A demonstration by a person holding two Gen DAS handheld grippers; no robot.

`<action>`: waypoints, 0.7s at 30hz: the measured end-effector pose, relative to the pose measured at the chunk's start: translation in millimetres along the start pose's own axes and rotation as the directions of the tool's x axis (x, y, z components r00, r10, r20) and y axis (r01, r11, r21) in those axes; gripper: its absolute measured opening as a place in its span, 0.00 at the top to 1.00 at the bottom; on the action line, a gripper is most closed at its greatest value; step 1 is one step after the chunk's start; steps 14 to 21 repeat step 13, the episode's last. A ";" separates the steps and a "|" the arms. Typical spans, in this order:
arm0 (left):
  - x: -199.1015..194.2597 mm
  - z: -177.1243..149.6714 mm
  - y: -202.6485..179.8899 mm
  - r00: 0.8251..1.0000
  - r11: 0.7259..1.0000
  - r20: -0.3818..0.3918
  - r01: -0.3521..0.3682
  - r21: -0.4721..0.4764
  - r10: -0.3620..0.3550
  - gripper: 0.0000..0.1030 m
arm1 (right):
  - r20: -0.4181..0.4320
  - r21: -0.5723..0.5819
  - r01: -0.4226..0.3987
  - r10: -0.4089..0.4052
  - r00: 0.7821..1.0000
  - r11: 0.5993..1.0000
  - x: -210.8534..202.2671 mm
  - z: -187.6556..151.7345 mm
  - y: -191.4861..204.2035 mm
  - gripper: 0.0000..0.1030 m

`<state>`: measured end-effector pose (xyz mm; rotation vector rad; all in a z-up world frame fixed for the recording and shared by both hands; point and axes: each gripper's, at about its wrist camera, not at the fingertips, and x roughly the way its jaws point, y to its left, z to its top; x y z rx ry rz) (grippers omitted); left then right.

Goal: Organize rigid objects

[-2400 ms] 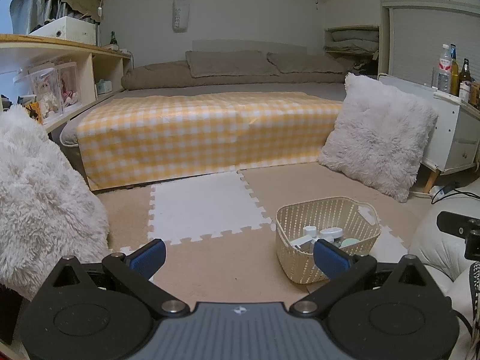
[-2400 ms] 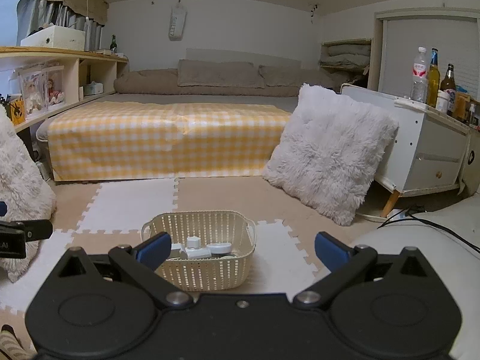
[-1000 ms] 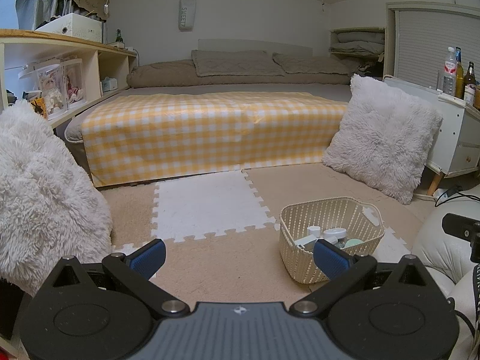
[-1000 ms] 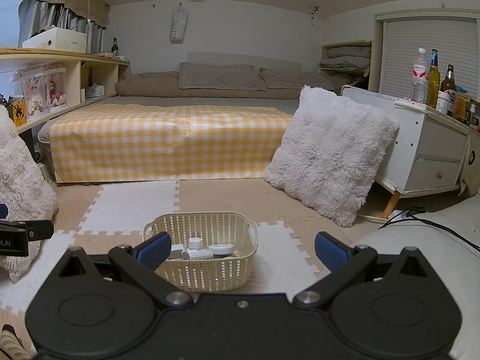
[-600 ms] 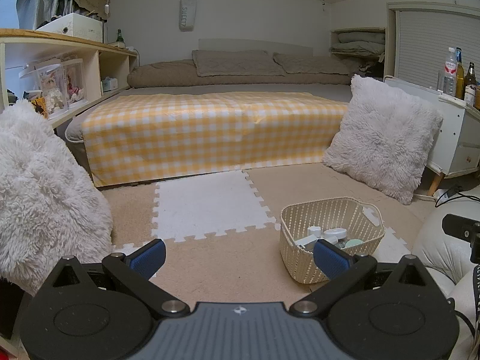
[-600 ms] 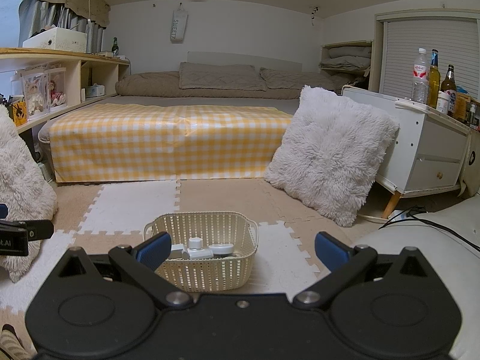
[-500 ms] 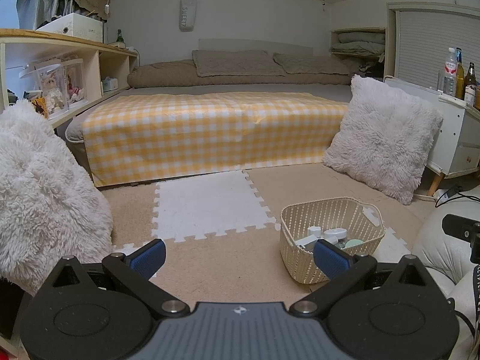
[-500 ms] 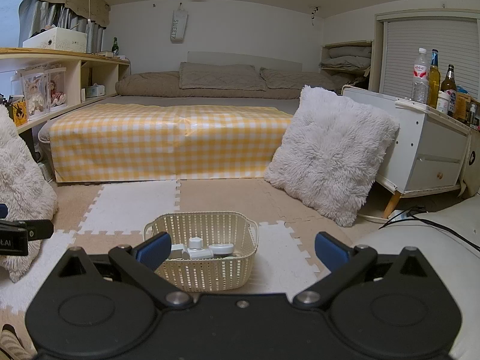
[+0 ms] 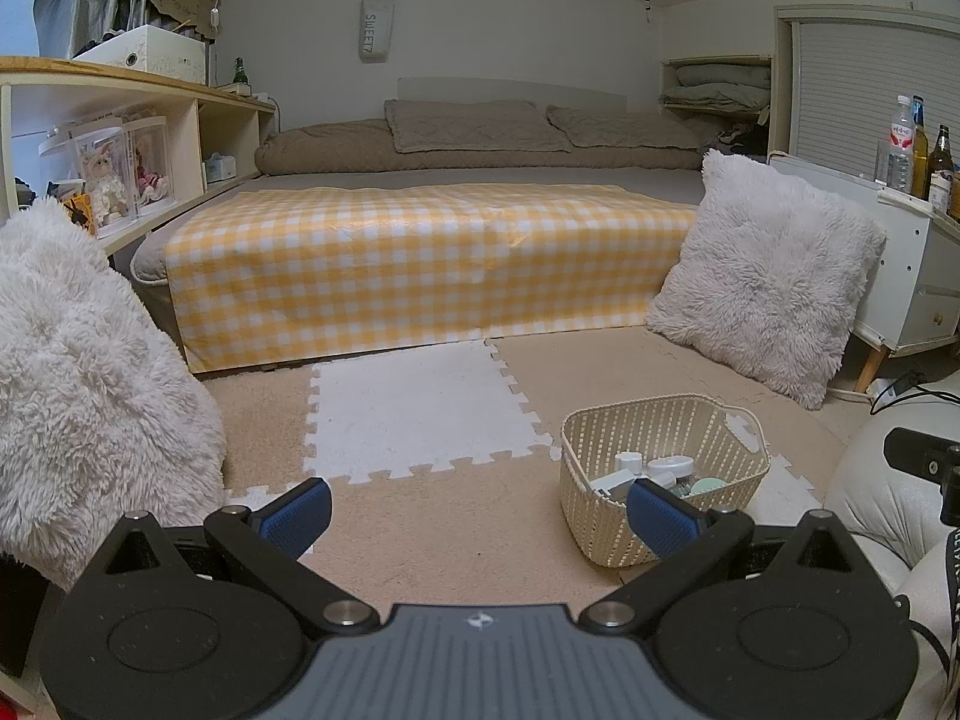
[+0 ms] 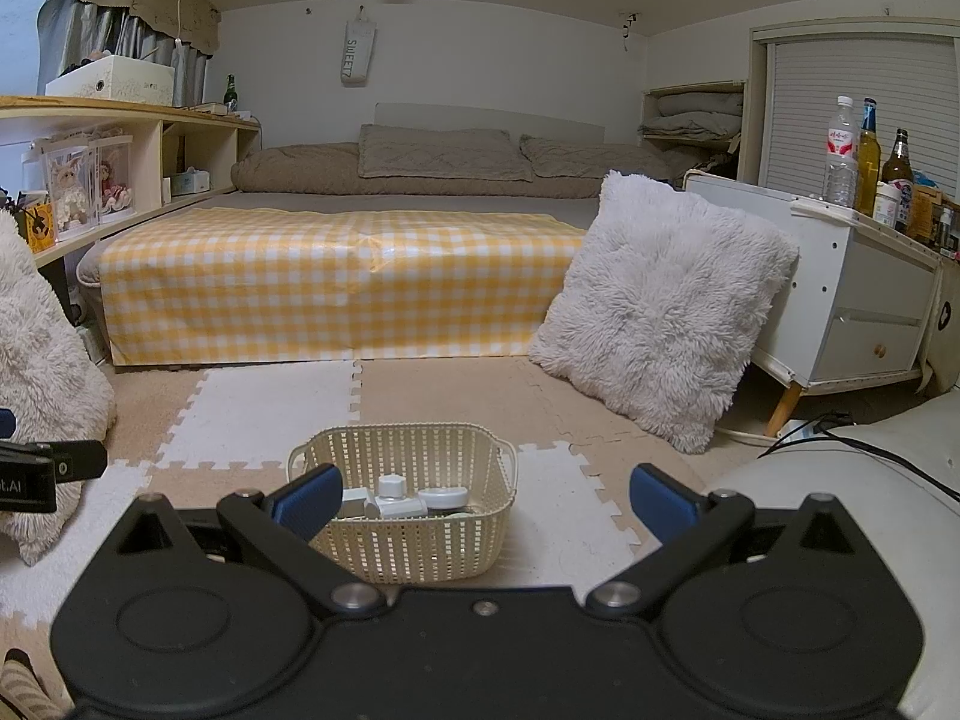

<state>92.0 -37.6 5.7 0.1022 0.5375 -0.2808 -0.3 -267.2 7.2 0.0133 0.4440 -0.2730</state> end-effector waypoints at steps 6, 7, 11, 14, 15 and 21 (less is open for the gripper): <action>0.2 0.0 0.6 1.000 1.000 -0.001 0.002 0.000 -0.002 0.00 | 0.000 0.001 0.000 0.000 1.000 1.000 0.0 0.0 -0.1 0.00; 0.0 0.1 0.5 1.000 1.000 0.000 0.002 0.000 -0.002 0.00 | 0.000 0.001 0.000 0.000 1.000 1.000 0.0 0.0 -0.1 0.00; -0.6 -1.1 -0.2 1.000 1.000 0.000 -0.005 -0.005 0.005 0.00 | 0.000 0.001 0.000 0.000 1.000 1.000 0.0 0.1 -0.2 0.00; -1.0 -2.1 -0.3 1.000 1.000 -0.001 -0.009 -0.009 0.009 0.00 | 0.000 0.001 -0.001 0.001 1.000 1.000 0.0 0.1 -0.2 0.00; -1.0 -2.1 -0.3 1.000 1.000 -0.001 -0.009 -0.009 0.009 0.00 | 0.000 0.001 -0.001 0.001 1.000 1.000 0.0 0.1 -0.2 0.00; -1.0 -2.1 -0.3 1.000 1.000 -0.001 -0.009 -0.009 0.009 0.00 | 0.000 0.001 -0.001 0.001 1.000 1.000 0.0 0.1 -0.2 0.00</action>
